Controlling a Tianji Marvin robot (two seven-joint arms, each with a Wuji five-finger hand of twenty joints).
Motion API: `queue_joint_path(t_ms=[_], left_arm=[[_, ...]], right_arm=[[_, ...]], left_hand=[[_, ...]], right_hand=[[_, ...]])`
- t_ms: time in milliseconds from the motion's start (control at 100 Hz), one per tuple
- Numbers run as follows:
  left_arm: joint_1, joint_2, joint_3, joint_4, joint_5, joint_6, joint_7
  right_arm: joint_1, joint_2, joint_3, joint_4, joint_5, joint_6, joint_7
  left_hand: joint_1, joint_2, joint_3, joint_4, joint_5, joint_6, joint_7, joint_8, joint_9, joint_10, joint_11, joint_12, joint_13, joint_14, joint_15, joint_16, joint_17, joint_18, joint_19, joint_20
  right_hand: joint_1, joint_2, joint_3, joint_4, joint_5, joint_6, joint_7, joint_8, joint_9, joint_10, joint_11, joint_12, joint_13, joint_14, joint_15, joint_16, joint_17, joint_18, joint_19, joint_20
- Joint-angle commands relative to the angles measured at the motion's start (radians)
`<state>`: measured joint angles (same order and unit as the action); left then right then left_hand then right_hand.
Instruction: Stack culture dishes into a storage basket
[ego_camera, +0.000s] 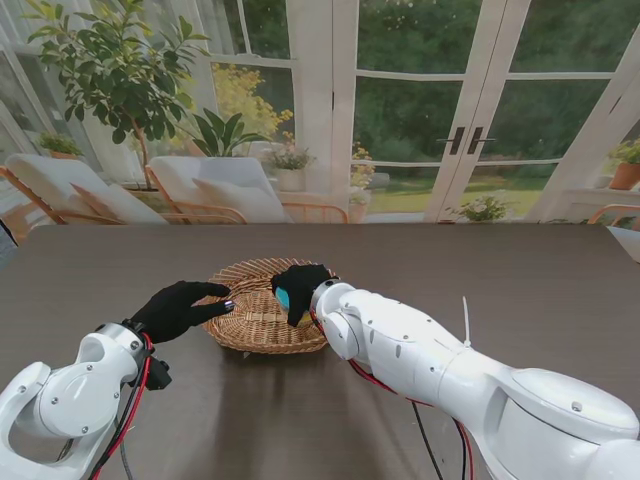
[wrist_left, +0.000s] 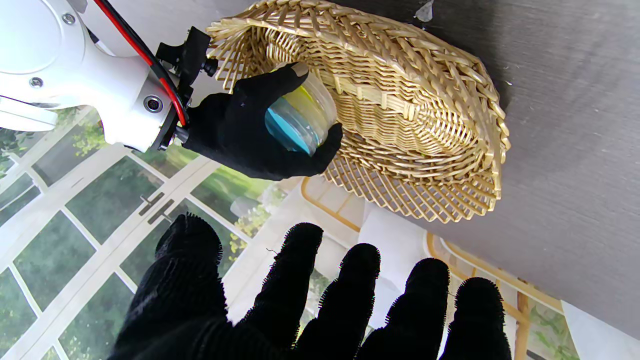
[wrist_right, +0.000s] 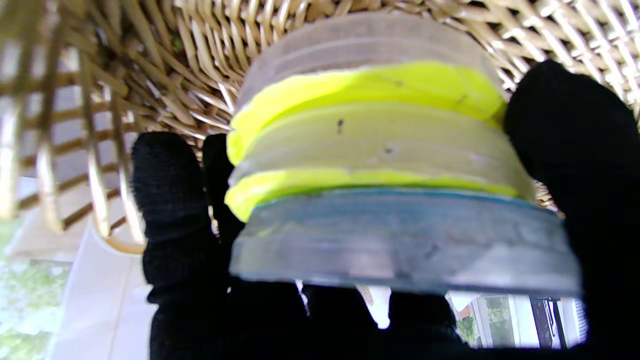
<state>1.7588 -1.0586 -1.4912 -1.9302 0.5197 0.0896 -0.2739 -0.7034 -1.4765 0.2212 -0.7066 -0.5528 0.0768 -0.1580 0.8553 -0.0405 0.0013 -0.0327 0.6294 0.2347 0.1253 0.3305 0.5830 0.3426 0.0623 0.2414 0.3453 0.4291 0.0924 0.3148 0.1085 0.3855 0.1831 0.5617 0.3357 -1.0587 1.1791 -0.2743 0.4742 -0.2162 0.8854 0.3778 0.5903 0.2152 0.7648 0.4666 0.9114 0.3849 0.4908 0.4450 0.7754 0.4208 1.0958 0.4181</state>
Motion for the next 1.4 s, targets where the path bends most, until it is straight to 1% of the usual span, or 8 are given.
queue_joint_path(t_ms=[0,340,470,820,1260,1390], left_arm=[[0.003,-0.004,-0.002,0.001,-0.004,-0.001,-0.017],[0.002,-0.004,-0.004,0.005,-0.005,-0.005,-0.018],[0.002,-0.004,-0.004,0.007,-0.006,-0.006,-0.018],[-0.001,-0.003,-0.003,0.013,-0.006,-0.009,-0.02],[-0.002,-0.003,-0.003,0.016,-0.005,-0.01,-0.021],[-0.003,-0.003,-0.002,0.018,-0.006,-0.01,-0.022]], right_arm=[[0.001,-0.008,-0.005,0.003,-0.007,-0.007,0.014],[0.009,-0.014,-0.017,0.011,-0.019,-0.014,0.015],[0.013,-0.011,-0.022,0.005,-0.024,-0.012,0.023],[0.019,-0.006,-0.03,-0.006,-0.034,-0.001,0.039],[0.02,-0.009,-0.04,-0.001,-0.033,-0.005,0.056],[0.022,-0.007,-0.044,-0.003,-0.036,-0.005,0.061]], left_hand=[[0.03,0.036,-0.011,0.034,0.004,0.001,0.001,0.001,0.007,0.008,-0.002,0.008,0.033,0.014,0.007,0.002,-0.002,0.003,0.007,0.015],[0.03,0.035,-0.011,0.034,0.005,0.002,0.001,0.001,0.008,0.008,-0.001,0.008,0.034,0.015,0.007,0.002,-0.002,0.004,0.008,0.016],[0.031,0.035,-0.011,0.034,0.008,0.006,0.003,0.002,0.008,0.01,-0.001,0.008,0.033,0.015,0.007,0.002,-0.003,0.004,0.007,0.016],[0.031,0.035,-0.011,0.034,0.007,0.003,0.002,0.002,0.008,0.01,-0.001,0.008,0.033,0.015,0.007,0.002,-0.002,0.005,0.007,0.016],[0.03,0.036,-0.011,0.034,0.007,0.003,0.002,0.002,0.007,0.009,-0.002,0.008,0.034,0.014,0.007,0.002,0.0,0.005,0.008,0.016],[0.03,0.036,-0.011,0.034,0.009,0.004,0.003,0.002,0.009,0.008,-0.001,0.008,0.035,0.016,0.008,0.003,-0.001,0.005,0.008,0.016]], right_hand=[[0.119,0.177,0.195,0.142,0.065,0.026,0.091,0.056,-0.007,-0.08,0.069,0.037,-0.004,-0.183,0.047,-0.006,-0.121,-0.046,-0.015,0.044],[0.086,0.157,0.174,0.132,0.01,0.045,0.05,0.039,-0.062,-0.072,0.064,0.034,-0.058,-0.185,0.064,-0.008,-0.19,-0.066,-0.013,0.052],[0.072,0.154,0.166,0.128,-0.007,0.054,0.041,0.034,-0.083,-0.07,0.058,0.031,-0.087,-0.179,0.057,-0.013,-0.223,-0.066,-0.025,0.049],[0.046,0.153,0.149,0.122,-0.055,0.072,0.025,0.023,-0.123,-0.065,0.056,0.027,-0.124,-0.175,0.055,-0.021,-0.259,-0.064,-0.038,0.047],[0.017,0.149,0.13,0.114,-0.093,0.08,0.01,0.01,-0.15,-0.061,0.035,0.009,-0.157,-0.162,0.012,-0.046,-0.296,-0.043,-0.08,0.032],[-0.003,0.157,0.117,0.111,-0.12,0.085,-0.001,0.003,-0.17,-0.059,0.028,0.002,-0.176,-0.163,-0.002,-0.052,-0.314,-0.057,-0.094,0.028]])
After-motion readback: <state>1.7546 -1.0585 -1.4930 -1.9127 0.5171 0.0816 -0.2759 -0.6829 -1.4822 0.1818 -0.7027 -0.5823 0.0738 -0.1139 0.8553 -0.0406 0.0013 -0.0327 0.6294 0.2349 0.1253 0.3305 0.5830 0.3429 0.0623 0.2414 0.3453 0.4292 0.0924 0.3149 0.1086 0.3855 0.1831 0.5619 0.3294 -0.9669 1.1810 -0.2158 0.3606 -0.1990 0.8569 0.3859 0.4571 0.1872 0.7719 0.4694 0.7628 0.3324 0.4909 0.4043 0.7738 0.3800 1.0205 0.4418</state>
